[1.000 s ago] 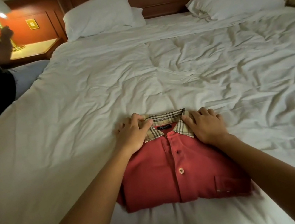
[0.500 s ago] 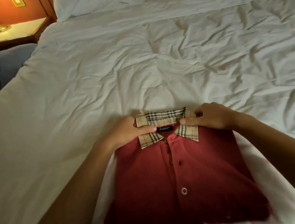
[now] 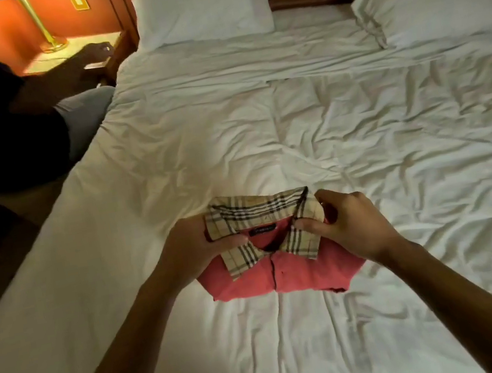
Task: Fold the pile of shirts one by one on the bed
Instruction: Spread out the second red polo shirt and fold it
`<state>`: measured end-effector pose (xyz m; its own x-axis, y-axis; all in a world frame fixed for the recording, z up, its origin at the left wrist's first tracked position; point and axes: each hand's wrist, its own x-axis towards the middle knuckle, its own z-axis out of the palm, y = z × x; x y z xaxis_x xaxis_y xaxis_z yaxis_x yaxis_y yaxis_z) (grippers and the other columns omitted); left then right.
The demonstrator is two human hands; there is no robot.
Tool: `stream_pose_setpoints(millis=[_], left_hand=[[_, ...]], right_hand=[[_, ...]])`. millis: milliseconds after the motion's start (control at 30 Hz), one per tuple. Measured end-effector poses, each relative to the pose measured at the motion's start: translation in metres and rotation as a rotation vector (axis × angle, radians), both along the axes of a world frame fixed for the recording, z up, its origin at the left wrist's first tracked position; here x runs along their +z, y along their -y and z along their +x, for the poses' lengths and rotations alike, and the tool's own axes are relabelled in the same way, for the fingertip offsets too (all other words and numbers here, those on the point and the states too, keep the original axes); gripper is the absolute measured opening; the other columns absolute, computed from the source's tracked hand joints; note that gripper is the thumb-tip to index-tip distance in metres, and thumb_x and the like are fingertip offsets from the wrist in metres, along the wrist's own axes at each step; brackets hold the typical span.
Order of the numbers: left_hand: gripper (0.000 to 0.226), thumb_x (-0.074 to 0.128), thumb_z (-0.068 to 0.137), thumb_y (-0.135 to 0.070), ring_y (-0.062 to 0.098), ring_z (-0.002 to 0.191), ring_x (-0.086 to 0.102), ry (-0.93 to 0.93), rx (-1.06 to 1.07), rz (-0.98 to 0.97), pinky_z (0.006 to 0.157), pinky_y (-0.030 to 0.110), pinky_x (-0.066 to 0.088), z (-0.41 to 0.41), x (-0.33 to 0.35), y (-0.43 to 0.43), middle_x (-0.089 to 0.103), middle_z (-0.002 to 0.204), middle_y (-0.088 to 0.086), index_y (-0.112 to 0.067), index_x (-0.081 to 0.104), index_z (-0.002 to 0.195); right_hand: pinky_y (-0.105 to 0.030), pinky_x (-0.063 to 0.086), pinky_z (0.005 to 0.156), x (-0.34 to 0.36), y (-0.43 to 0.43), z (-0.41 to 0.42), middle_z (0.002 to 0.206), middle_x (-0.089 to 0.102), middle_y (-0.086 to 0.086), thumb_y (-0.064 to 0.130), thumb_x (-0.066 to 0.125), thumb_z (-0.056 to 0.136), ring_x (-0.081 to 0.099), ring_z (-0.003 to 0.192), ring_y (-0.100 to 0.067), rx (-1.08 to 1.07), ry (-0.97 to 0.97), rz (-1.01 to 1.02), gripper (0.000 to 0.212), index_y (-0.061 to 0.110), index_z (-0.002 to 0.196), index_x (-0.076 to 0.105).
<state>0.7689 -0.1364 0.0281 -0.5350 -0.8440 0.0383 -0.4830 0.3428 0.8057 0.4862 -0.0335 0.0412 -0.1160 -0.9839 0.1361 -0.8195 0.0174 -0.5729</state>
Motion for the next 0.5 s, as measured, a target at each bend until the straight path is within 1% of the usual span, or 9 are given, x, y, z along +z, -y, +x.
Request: stream_pose_setpoints(millis=[33, 67, 133, 167, 233, 300, 400, 433, 500], left_hand=[[0.037, 0.074, 0.060, -0.070, -0.015, 0.088, 0.065, 0.020, 0.037, -0.018, 0.080, 0.019, 0.054, 0.011, 0.024, -0.006, 0.068, 0.090, -0.039, -0.071, 0.063, 0.095], [0.042, 0.074, 0.057, -0.072, -0.012, 0.086, 0.067, 0.037, 0.083, -0.024, 0.079, 0.023, 0.056, 0.024, 0.047, -0.012, 0.070, 0.088, -0.036, -0.068, 0.064, 0.098], [0.058, 0.071, 0.055, -0.074, -0.005, 0.082, 0.069, 0.064, 0.182, -0.034, 0.077, 0.032, 0.059, 0.055, 0.092, -0.022, 0.074, 0.089, -0.022, -0.047, 0.072, 0.106], [0.065, 0.069, 0.055, -0.076, -0.001, 0.080, 0.070, 0.082, 0.230, -0.053, 0.075, 0.035, 0.060, 0.073, 0.112, -0.027, 0.076, 0.090, -0.015, -0.038, 0.075, 0.107], [0.071, 0.063, 0.056, -0.079, 0.006, 0.077, 0.070, 0.121, 0.311, -0.102, 0.072, 0.037, 0.060, 0.114, 0.148, -0.039, 0.077, 0.088, -0.007, -0.029, 0.076, 0.104], [0.067, 0.063, 0.057, -0.080, 0.007, 0.074, 0.069, 0.138, 0.382, -0.120, 0.069, 0.037, 0.059, 0.162, 0.173, -0.054, 0.076, 0.085, -0.007, -0.028, 0.077, 0.098], [0.053, 0.077, 0.060, -0.073, 0.006, 0.080, 0.070, 0.103, 0.462, -0.070, 0.074, 0.041, 0.060, 0.246, 0.193, -0.082, 0.075, 0.088, -0.011, -0.032, 0.075, 0.095], [0.044, 0.077, 0.062, -0.068, 0.002, 0.083, 0.070, 0.088, 0.493, -0.048, 0.076, 0.038, 0.060, 0.275, 0.198, -0.095, 0.075, 0.090, -0.015, -0.038, 0.074, 0.095], [0.034, 0.080, 0.063, -0.060, -0.008, 0.087, 0.067, 0.030, 0.567, -0.047, 0.079, 0.023, 0.058, 0.328, 0.201, -0.123, 0.073, 0.093, -0.025, -0.050, 0.070, 0.094]], right_hand=[[-0.023, 0.028, 0.048, 0.026, 0.002, 0.009, 0.051, 0.045, 0.007, 0.074, 0.060, 0.075, 0.047, 0.050, -0.010, 0.032, -0.043, -0.015, 0.046, 0.036, 0.064, 0.036], [-0.023, 0.026, 0.047, 0.051, 0.006, 0.019, 0.050, 0.043, 0.008, 0.073, 0.059, 0.075, 0.045, 0.048, -0.009, 0.072, -0.089, -0.022, 0.046, 0.037, 0.064, 0.033], [-0.023, 0.025, 0.047, 0.098, 0.016, 0.045, 0.050, 0.042, 0.007, 0.075, 0.055, 0.075, 0.043, 0.047, -0.007, 0.155, -0.172, -0.016, 0.048, 0.033, 0.065, 0.032], [-0.024, 0.027, 0.047, 0.119, 0.021, 0.060, 0.051, 0.044, 0.007, 0.077, 0.053, 0.075, 0.045, 0.048, -0.007, 0.196, -0.201, 0.007, 0.049, 0.032, 0.067, 0.035], [-0.031, 0.039, 0.052, 0.155, 0.035, 0.096, 0.059, 0.055, 0.006, 0.081, 0.051, 0.073, 0.052, 0.057, -0.008, 0.282, -0.233, 0.064, 0.054, 0.027, 0.076, 0.050], [-0.037, 0.049, 0.065, 0.184, 0.048, 0.141, 0.071, 0.065, 0.005, 0.080, 0.052, 0.073, 0.060, 0.068, -0.012, 0.391, -0.240, 0.085, 0.058, 0.025, 0.090, 0.063], [-0.039, 0.052, 0.074, 0.214, 0.060, 0.225, 0.082, 0.072, 0.007, 0.078, 0.053, 0.073, 0.065, 0.075, -0.011, 0.599, -0.178, 0.115, 0.063, 0.025, 0.104, 0.070], [-0.039, 0.052, 0.075, 0.219, 0.063, 0.257, 0.084, 0.073, 0.007, 0.077, 0.052, 0.073, 0.066, 0.076, -0.011, 0.671, -0.158, 0.124, 0.064, 0.025, 0.105, 0.071], [-0.041, 0.054, 0.078, 0.226, 0.064, 0.317, 0.089, 0.074, 0.005, 0.074, 0.054, 0.072, 0.068, 0.080, -0.012, 0.791, -0.118, 0.160, 0.065, 0.022, 0.107, 0.071]])
